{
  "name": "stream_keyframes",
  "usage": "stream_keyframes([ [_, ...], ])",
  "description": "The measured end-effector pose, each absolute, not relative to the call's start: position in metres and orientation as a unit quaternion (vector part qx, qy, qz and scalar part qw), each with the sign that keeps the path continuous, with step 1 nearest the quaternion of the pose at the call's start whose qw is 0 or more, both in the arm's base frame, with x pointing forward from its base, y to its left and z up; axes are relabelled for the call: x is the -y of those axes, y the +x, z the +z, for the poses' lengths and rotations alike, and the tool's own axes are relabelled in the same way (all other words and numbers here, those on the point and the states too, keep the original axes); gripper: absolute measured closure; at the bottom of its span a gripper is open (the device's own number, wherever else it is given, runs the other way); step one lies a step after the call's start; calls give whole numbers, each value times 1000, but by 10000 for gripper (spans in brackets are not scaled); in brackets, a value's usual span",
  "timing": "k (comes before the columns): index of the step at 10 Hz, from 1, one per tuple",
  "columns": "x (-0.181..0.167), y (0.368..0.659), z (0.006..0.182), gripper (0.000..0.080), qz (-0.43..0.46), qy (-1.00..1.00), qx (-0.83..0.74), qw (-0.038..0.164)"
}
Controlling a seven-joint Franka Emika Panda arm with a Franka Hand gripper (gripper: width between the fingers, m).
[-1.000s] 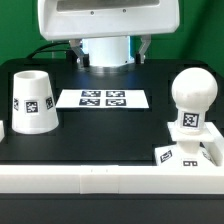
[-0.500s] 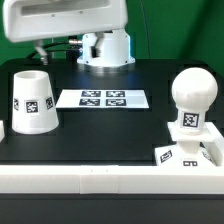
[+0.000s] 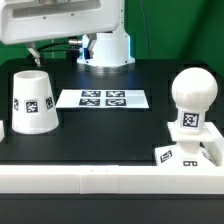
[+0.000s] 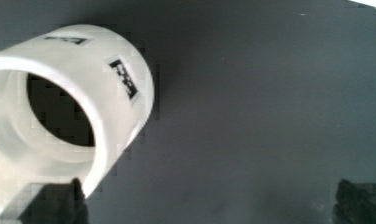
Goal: Assemble lamp
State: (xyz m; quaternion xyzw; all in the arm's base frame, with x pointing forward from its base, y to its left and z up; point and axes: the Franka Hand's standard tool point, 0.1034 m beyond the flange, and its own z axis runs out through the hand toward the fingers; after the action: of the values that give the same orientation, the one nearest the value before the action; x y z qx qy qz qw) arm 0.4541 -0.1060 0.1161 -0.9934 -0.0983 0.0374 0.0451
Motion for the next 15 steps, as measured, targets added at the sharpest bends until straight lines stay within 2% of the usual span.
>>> stream_keyframes([
  [3,120,445,106,101,48,-994,90,50],
  [7,122,439,80,101,60,-993,85,48],
  [10,122,439,78,101,62,-993,85,48],
  [13,123,437,75,512,65,-993,86,48],
  [14,124,436,74,512,65,-993,85,48],
  [15,125,436,74,708,65,-993,85,48],
])
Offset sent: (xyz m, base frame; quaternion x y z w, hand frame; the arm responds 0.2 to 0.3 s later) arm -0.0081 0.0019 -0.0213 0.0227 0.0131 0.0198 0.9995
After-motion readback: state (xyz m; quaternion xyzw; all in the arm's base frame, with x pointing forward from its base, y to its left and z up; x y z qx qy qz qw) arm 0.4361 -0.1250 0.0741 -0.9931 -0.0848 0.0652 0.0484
